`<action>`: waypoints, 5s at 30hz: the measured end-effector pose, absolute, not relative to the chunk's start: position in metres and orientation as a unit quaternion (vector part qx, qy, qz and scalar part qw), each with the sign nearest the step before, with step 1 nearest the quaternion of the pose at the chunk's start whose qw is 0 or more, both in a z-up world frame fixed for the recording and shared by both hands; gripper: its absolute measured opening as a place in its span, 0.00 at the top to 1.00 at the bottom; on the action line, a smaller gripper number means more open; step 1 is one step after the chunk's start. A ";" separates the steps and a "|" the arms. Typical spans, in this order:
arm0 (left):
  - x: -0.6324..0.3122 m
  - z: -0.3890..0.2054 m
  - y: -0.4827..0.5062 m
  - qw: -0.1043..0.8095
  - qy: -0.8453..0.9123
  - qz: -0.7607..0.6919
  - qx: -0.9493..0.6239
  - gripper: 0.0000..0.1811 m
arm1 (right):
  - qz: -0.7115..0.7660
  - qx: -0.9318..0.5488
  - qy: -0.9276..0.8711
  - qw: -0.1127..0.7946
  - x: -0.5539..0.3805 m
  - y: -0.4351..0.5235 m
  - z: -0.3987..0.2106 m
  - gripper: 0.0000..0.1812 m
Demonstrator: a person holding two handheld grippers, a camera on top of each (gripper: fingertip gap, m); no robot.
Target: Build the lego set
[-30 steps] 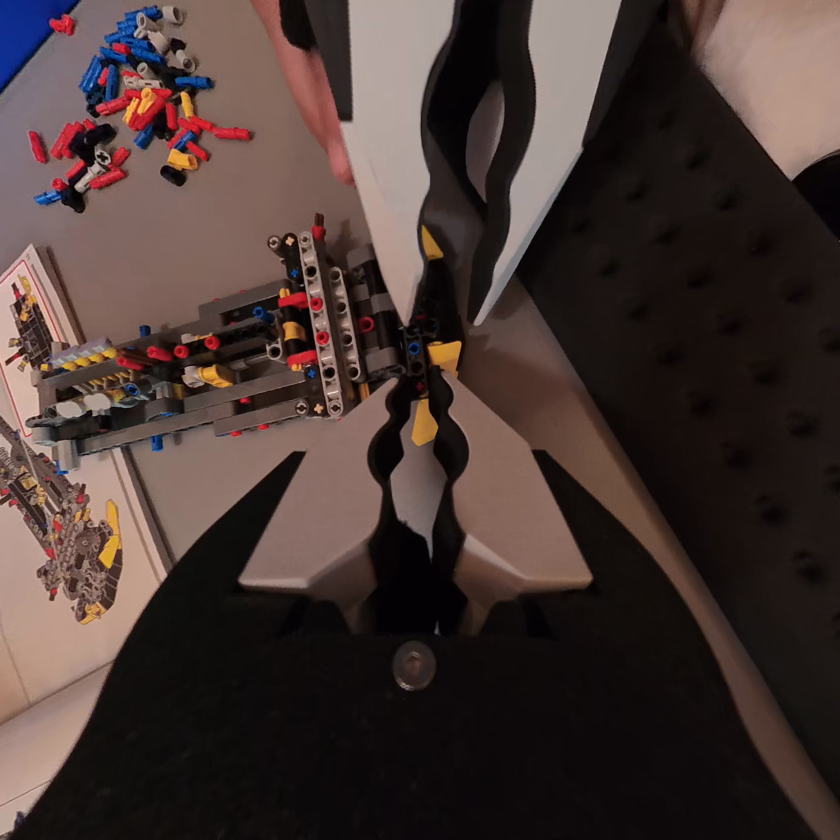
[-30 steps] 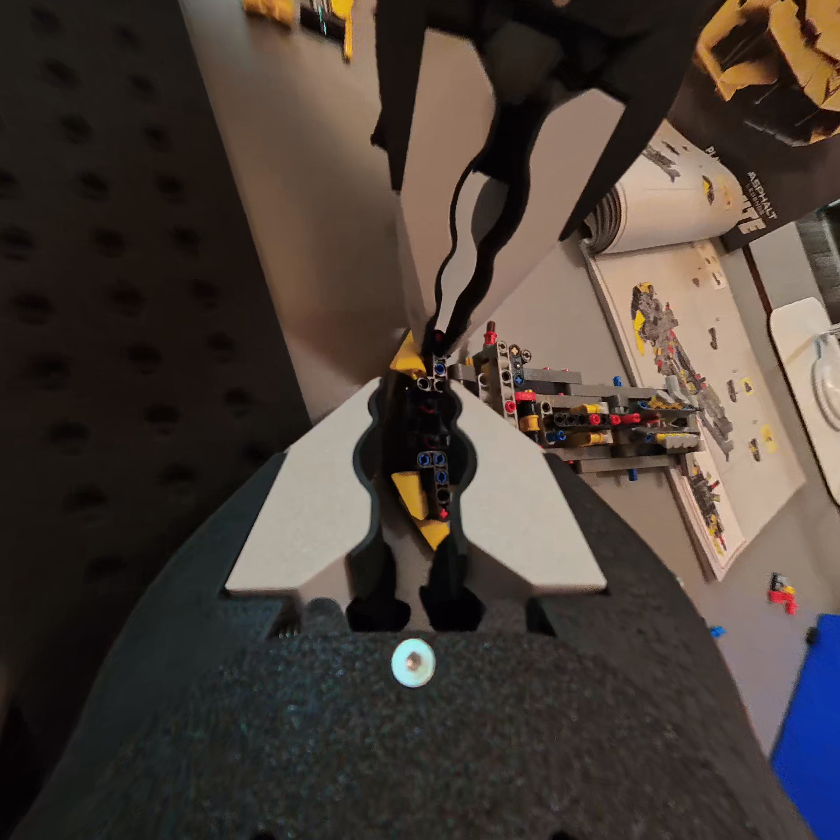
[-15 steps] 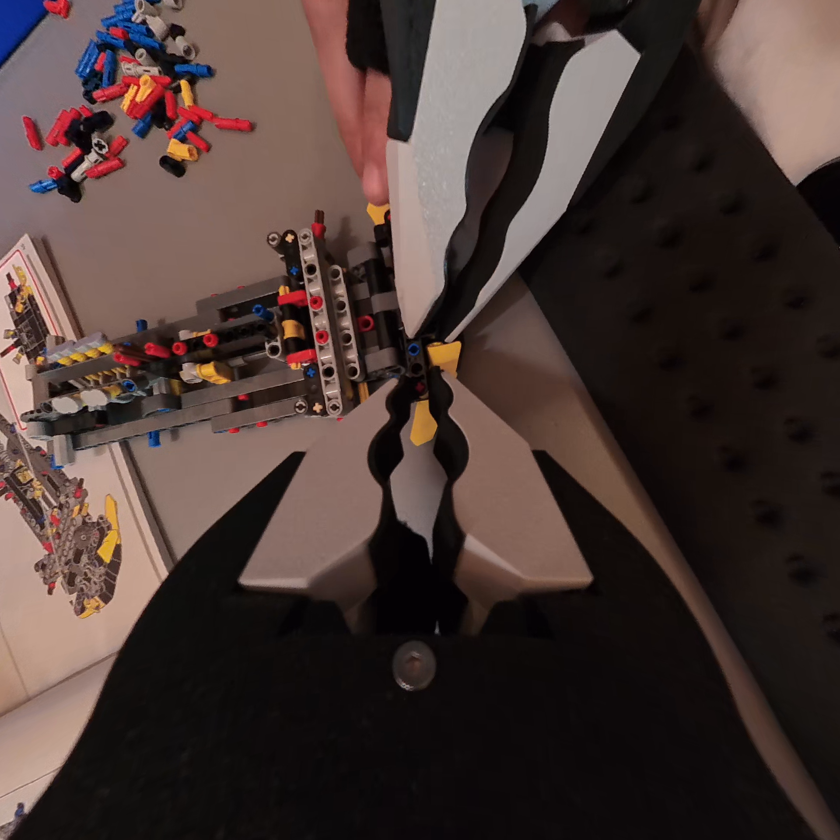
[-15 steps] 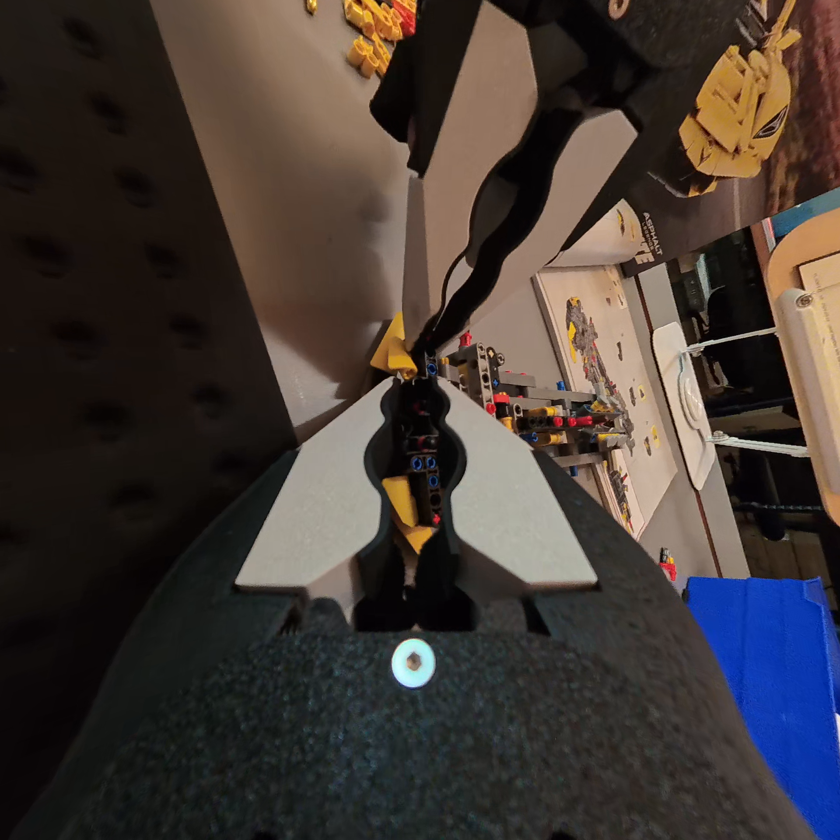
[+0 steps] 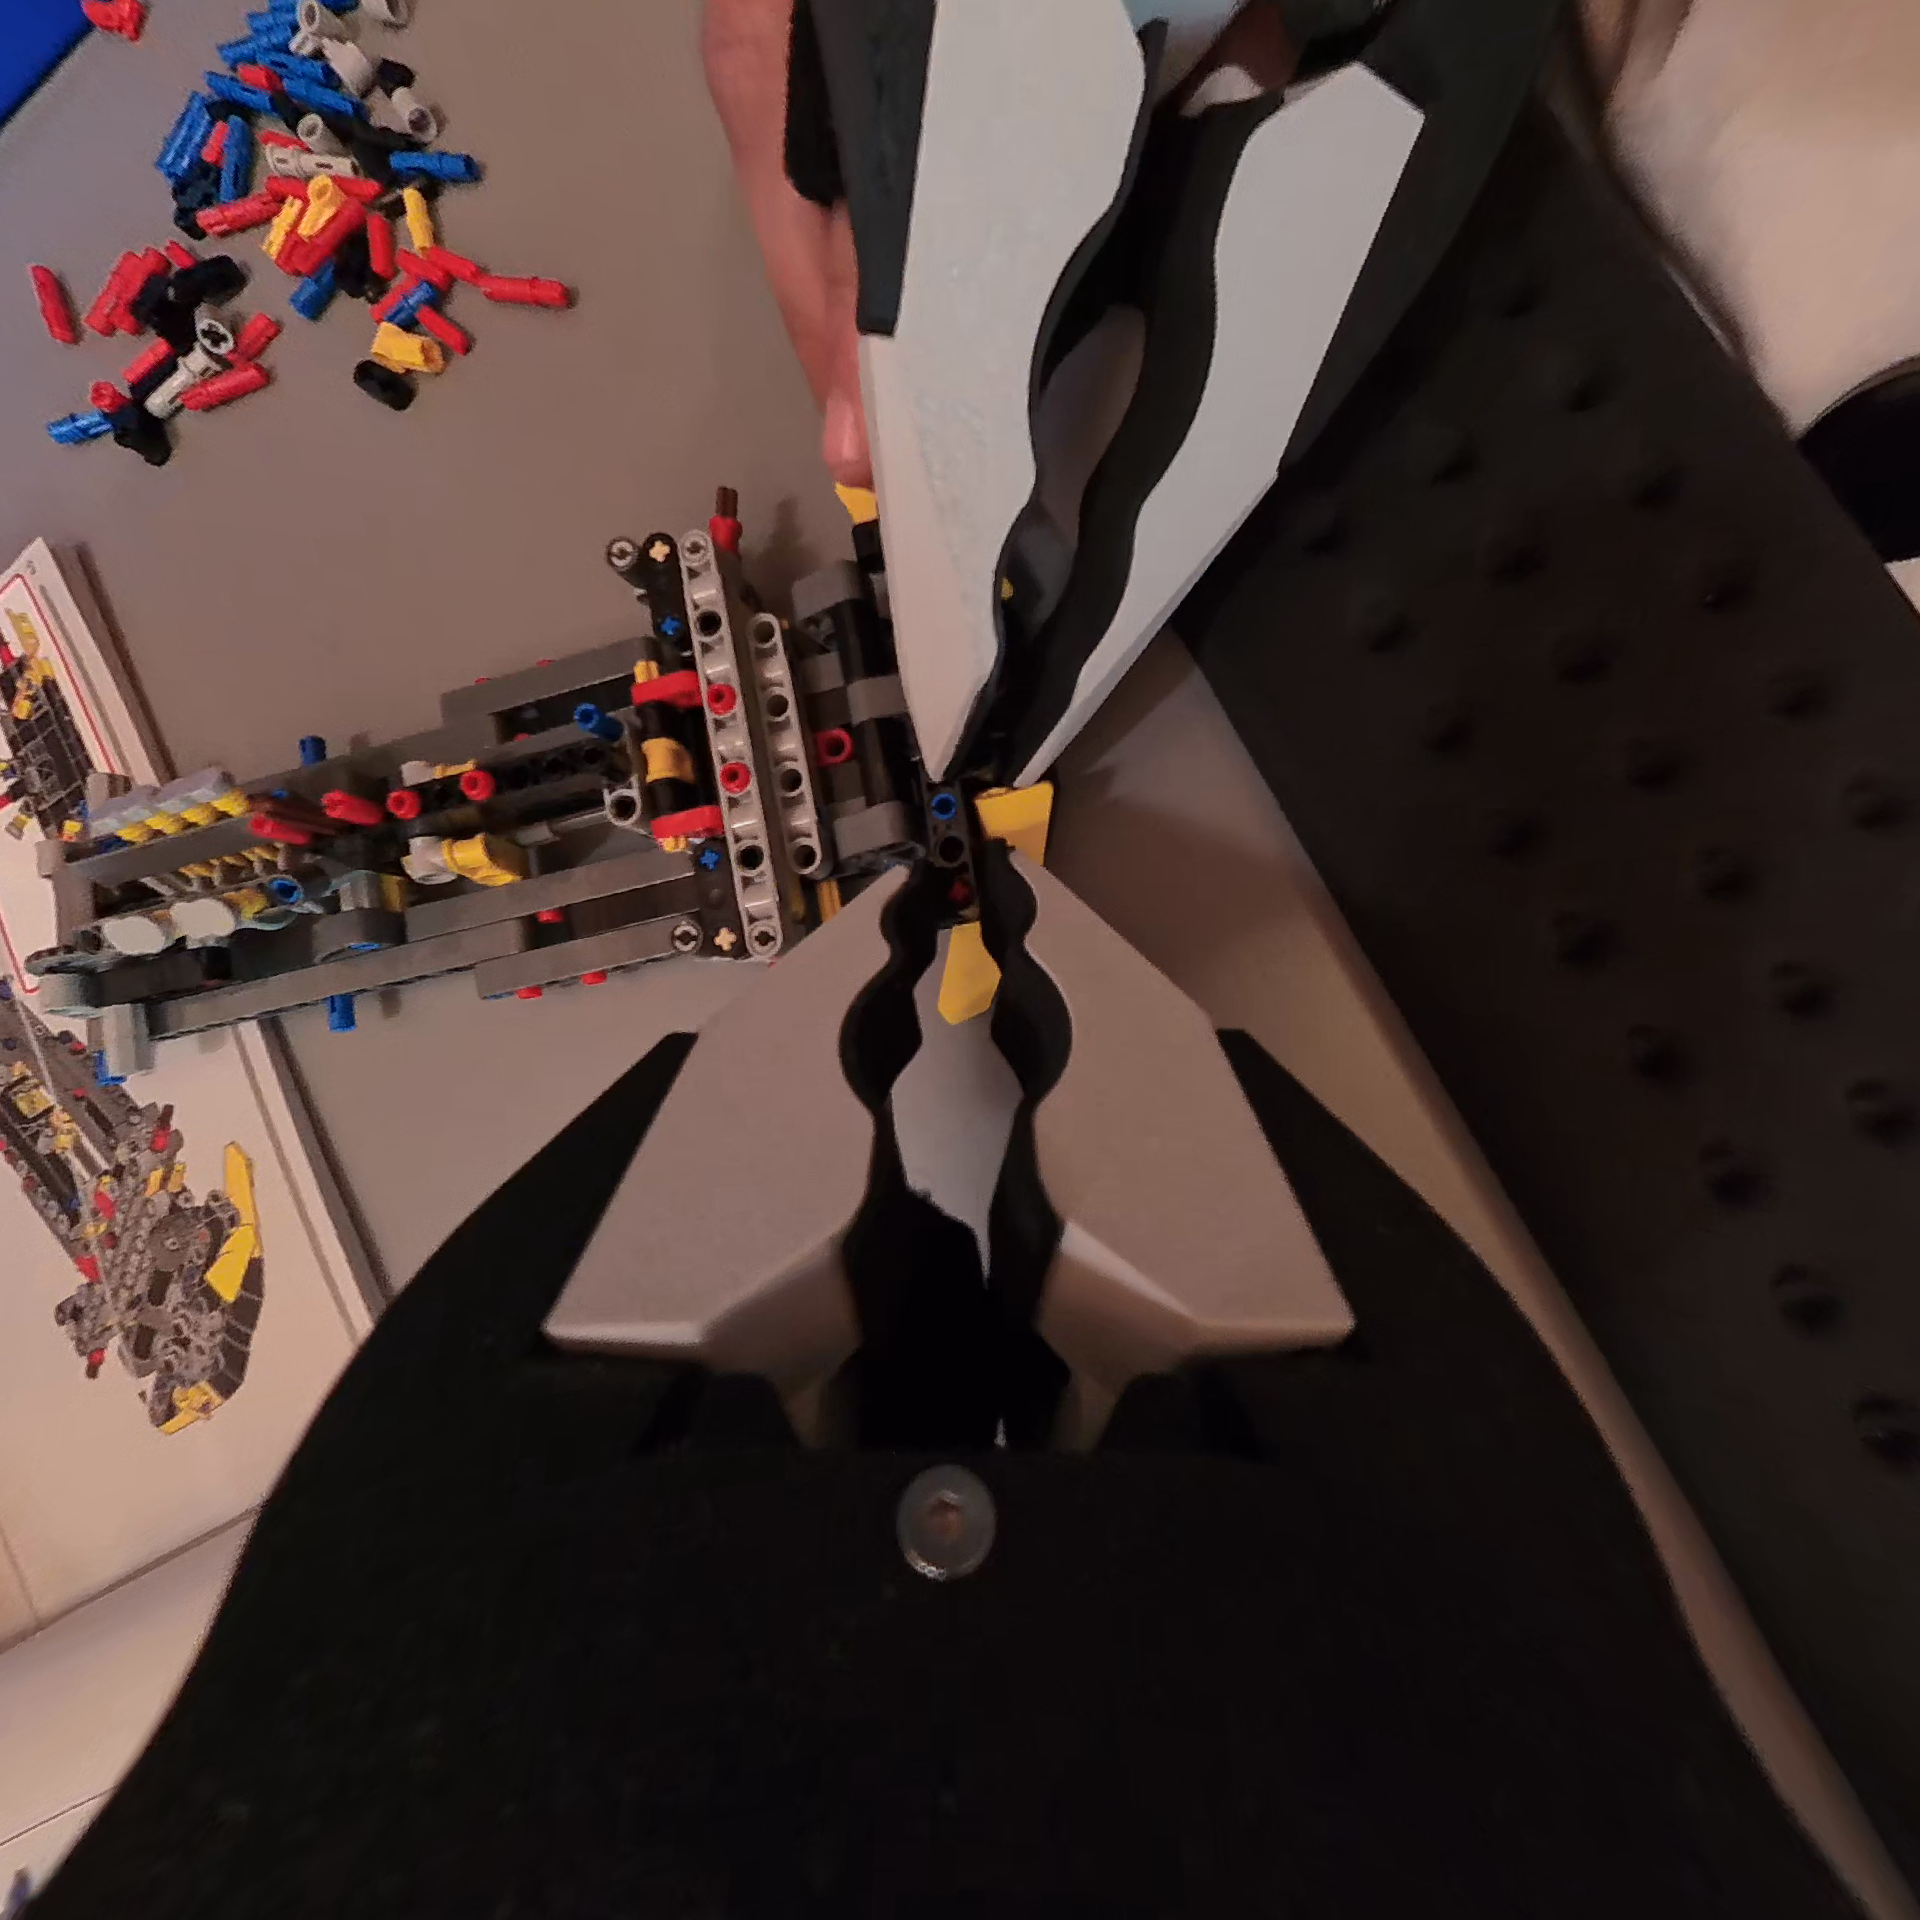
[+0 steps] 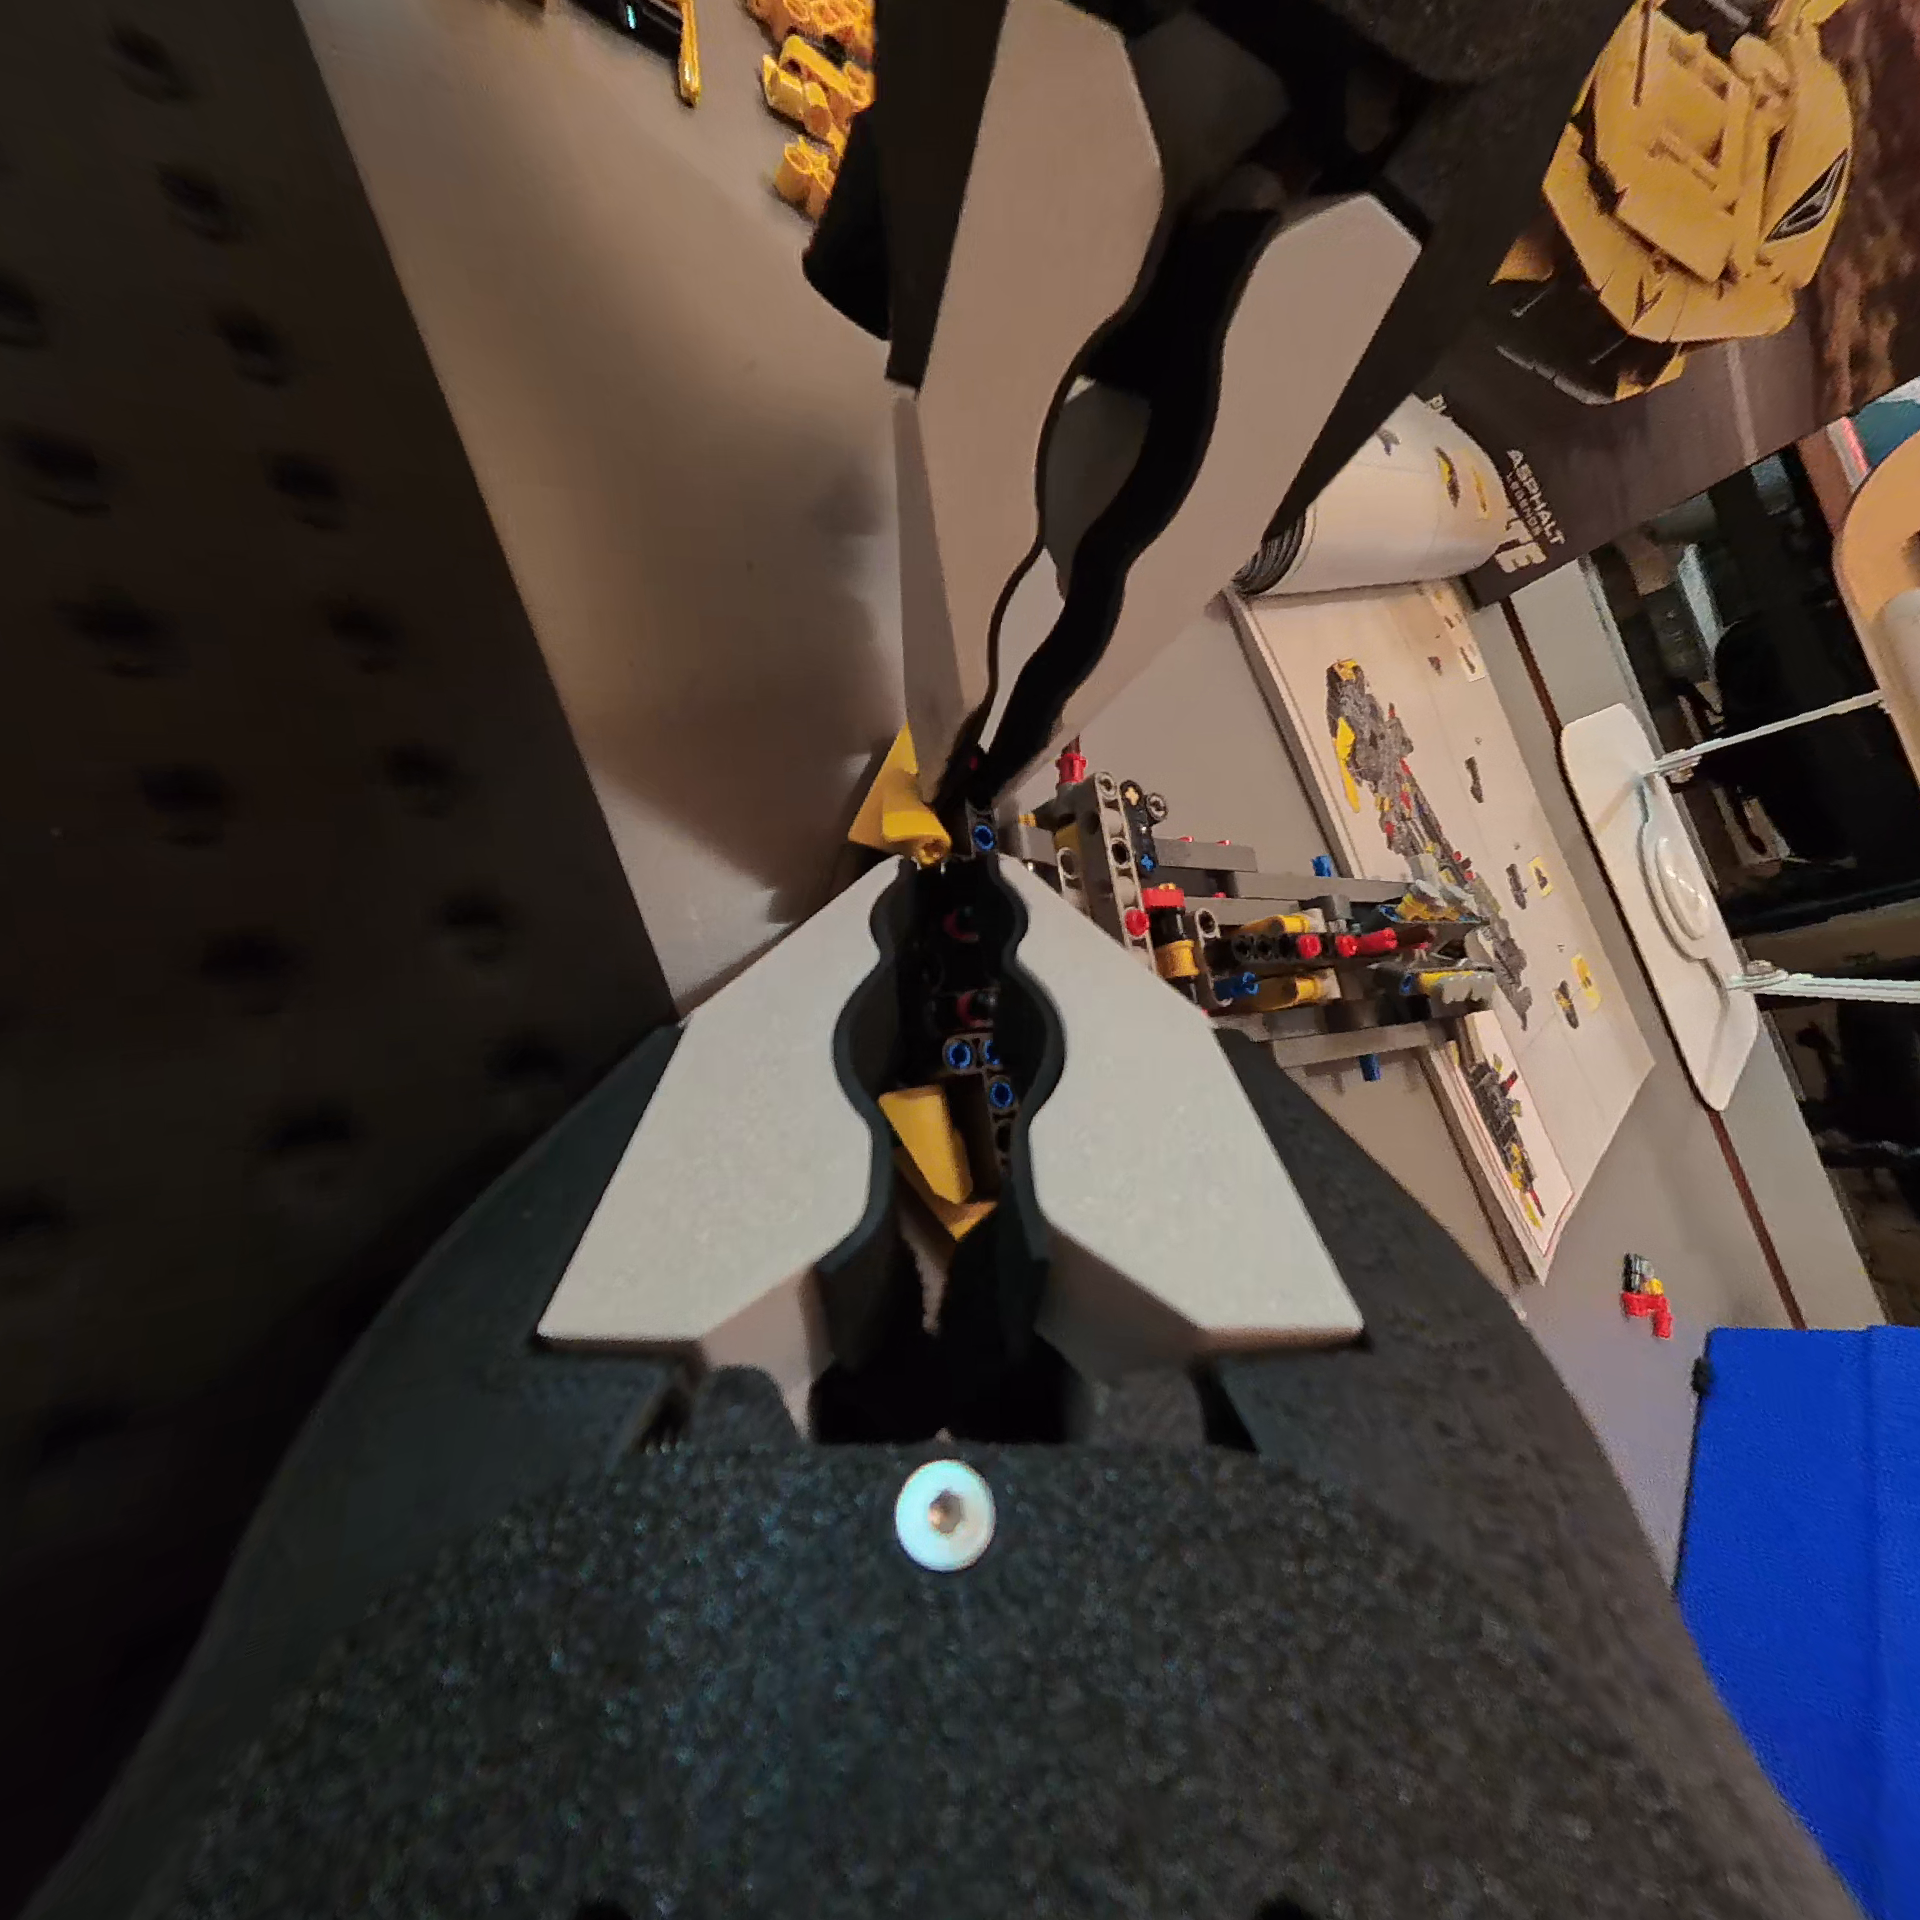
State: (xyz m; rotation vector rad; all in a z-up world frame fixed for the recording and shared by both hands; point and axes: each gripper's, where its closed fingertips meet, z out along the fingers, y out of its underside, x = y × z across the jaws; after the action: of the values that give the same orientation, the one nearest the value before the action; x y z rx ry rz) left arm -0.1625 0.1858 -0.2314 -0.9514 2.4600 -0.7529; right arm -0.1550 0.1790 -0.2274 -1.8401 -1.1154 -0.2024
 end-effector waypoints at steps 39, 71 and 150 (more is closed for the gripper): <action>-0.161 -0.218 0.176 0.234 0.836 -0.334 -0.368 0.96 | -0.103 -0.725 -0.472 0.491 -0.155 0.173 -0.223 0.94; -0.156 -0.229 0.178 0.266 0.811 -0.352 -0.384 0.97 | 0.119 -0.829 -0.413 0.358 -0.142 0.177 -0.238 0.81; -0.149 -0.232 0.177 0.244 0.835 -0.315 -0.379 0.97 | -0.151 -0.704 -0.483 0.499 -0.143 0.171 -0.222 0.93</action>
State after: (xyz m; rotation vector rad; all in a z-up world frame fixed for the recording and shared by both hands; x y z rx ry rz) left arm -0.1488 0.1774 -0.2317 -1.0364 2.2813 -0.8615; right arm -0.1427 0.1713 -0.2222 -1.7020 -1.1677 -0.3641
